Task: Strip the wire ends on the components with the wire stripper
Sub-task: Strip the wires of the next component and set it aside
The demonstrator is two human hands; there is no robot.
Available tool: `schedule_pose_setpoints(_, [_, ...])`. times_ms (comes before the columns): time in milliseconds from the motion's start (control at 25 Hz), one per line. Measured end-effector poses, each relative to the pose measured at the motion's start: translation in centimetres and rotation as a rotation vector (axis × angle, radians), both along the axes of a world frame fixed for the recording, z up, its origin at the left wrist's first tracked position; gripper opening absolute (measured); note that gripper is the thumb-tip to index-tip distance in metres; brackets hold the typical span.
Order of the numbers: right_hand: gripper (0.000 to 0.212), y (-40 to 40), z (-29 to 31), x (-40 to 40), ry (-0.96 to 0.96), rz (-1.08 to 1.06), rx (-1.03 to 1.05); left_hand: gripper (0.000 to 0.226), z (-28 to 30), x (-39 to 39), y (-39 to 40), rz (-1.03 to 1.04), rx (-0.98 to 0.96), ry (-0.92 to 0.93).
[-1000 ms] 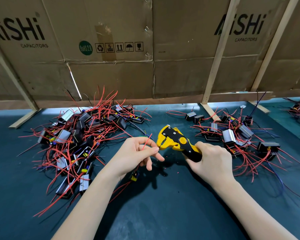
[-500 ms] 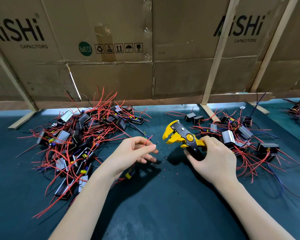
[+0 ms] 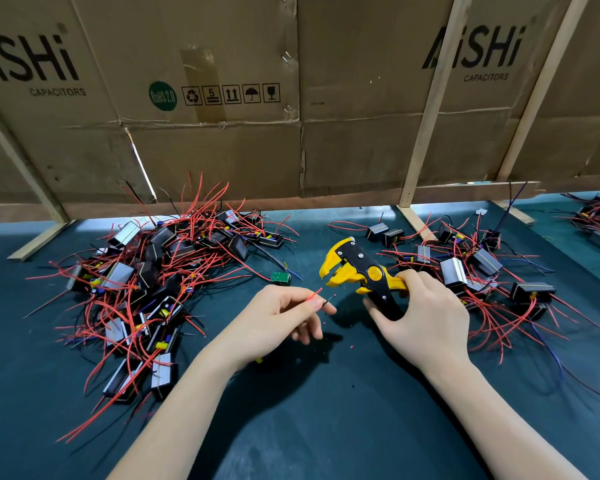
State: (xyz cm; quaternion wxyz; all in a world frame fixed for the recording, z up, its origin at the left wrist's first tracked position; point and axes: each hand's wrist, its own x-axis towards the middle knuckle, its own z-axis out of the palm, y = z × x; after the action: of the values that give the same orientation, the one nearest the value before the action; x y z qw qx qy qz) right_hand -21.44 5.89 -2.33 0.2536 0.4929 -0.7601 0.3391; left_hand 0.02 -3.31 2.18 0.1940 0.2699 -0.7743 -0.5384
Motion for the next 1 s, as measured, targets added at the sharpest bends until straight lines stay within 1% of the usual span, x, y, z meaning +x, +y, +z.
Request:
schedule_pose_setpoints(160, [0.047,0.0,0.1,0.3,0.042,0.025,-0.008,0.025,0.1,-0.1,0.1,-0.022,0.037,0.002])
schedule_pose_setpoints(240, [0.047,0.1,0.1,0.4,0.034,0.029,-0.011,0.019,0.2,0.1,0.0,-0.032,0.029,0.034])
schedule_pose_setpoints(320, [0.047,0.1,0.1,0.4,0.030,0.027,-0.010,0.018,0.5,0.5,-0.3,-0.017,0.002,0.054])
schedule_pose_setpoints(400, [0.046,0.2,0.1,0.3,0.033,0.020,-0.005,0.018,0.8,0.9,-0.4,-0.009,-0.084,0.043])
schedule_pose_setpoints(480, [0.047,0.2,0.1,0.2,0.032,0.015,0.000,0.022,0.9,1.0,0.0,-0.018,-0.238,0.005])
schedule_pose_setpoints(600, [0.047,0.3,0.1,0.2,0.015,0.018,0.011,0.028,0.4,0.3,1.2,-0.117,-0.407,-0.051])
schedule_pose_setpoints(680, [0.047,0.3,0.1,0.2,0.004,0.021,0.021,0.027,-0.2,-0.5,1.9,-0.210,-0.539,-0.153])
schedule_pose_setpoints(760, [0.047,0.3,0.2,0.2,-0.013,0.019,0.044,0.023,-0.7,-1.1,2.3,-0.236,-0.650,-0.271])
schedule_pose_setpoints(840, [0.047,0.3,0.2,0.2,-0.025,0.018,0.055,0.019,-1.0,-1.4,2.3,-0.218,-0.677,-0.342])
schedule_pose_setpoints(1000, [0.047,0.3,0.1,0.2,-0.032,0.018,0.063,0.009,-1.3,-1.6,2.6,-0.218,-0.667,-0.400])
